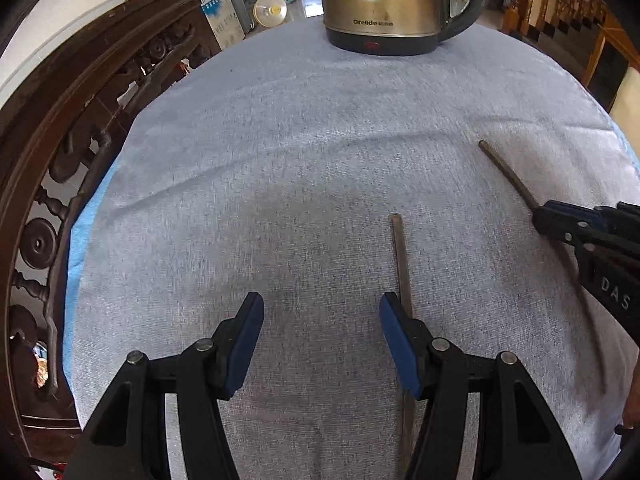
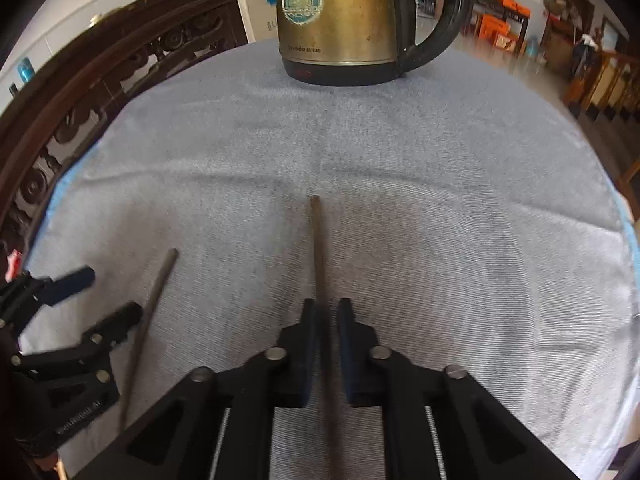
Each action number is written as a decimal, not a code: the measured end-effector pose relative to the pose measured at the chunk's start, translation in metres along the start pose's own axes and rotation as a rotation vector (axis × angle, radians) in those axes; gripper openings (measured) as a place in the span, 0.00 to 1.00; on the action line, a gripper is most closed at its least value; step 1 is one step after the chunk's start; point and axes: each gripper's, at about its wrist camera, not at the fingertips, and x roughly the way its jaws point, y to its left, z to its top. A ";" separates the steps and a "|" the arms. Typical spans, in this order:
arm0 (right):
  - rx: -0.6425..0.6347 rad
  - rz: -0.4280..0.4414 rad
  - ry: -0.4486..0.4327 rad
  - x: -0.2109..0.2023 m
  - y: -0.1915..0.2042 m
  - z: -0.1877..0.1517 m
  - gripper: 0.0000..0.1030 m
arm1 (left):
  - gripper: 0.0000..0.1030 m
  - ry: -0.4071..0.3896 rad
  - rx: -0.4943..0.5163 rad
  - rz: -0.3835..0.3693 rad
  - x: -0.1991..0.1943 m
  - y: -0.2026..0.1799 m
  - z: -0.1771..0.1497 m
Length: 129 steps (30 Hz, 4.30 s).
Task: Organize utensils
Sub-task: 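Lower the right tool over one dark chopstick while the left tool approaches the other, then close the right tool on a dark chopstick while the left tool closes on the other, then lift both held chopsticks upright and carry them toward the black holder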
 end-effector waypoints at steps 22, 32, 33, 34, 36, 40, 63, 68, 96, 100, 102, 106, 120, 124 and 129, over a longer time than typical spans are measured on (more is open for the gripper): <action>0.090 -0.003 0.078 -0.034 -0.042 -0.062 0.09 | 0.59 0.031 0.029 -0.031 -0.008 -0.022 -0.005; 0.113 0.016 0.110 -0.026 -0.047 -0.040 0.11 | 0.48 0.039 0.050 -0.084 -0.004 -0.027 0.008; 0.111 0.009 0.111 -0.023 -0.046 -0.036 0.11 | 0.46 0.041 0.059 -0.096 -0.004 -0.029 0.010; 0.109 0.005 0.113 -0.022 -0.046 -0.033 0.14 | 0.42 0.042 0.064 -0.099 -0.003 -0.029 0.010; 0.099 0.006 0.124 -0.018 -0.042 -0.024 0.22 | 0.37 0.046 0.072 -0.112 -0.003 -0.032 0.012; 0.083 -0.022 0.116 -0.012 -0.034 -0.015 0.24 | 0.18 0.056 0.079 -0.151 -0.003 -0.035 0.014; 0.175 0.065 0.024 -0.044 -0.059 -0.045 0.06 | 0.01 0.167 0.022 -0.341 -0.008 -0.005 0.016; 0.207 0.089 0.051 -0.038 -0.065 -0.048 0.06 | 0.26 0.201 0.037 -0.328 0.000 -0.008 0.039; 0.233 0.155 -0.007 -0.041 -0.079 -0.072 0.07 | 0.05 0.106 0.069 -0.236 0.007 -0.018 0.081; 0.254 0.185 -0.096 -0.069 -0.087 -0.085 0.07 | 0.05 0.009 0.014 -0.220 -0.038 0.000 0.056; 0.261 0.190 -0.136 -0.080 -0.089 -0.090 0.07 | 0.05 -0.040 0.001 -0.193 -0.054 0.008 0.048; 0.294 0.200 -0.235 -0.113 -0.093 -0.108 0.07 | 0.05 -0.137 0.007 -0.119 -0.088 0.016 0.027; 0.294 0.187 -0.462 -0.220 -0.070 -0.147 0.07 | 0.05 -0.339 -0.046 -0.032 -0.176 0.053 -0.016; 0.272 0.181 -0.525 -0.250 -0.058 -0.157 0.07 | 0.05 -0.391 -0.075 -0.016 -0.200 0.067 -0.027; 0.246 0.175 -0.578 -0.278 -0.043 -0.161 0.07 | 0.05 -0.458 -0.100 -0.005 -0.229 0.078 -0.040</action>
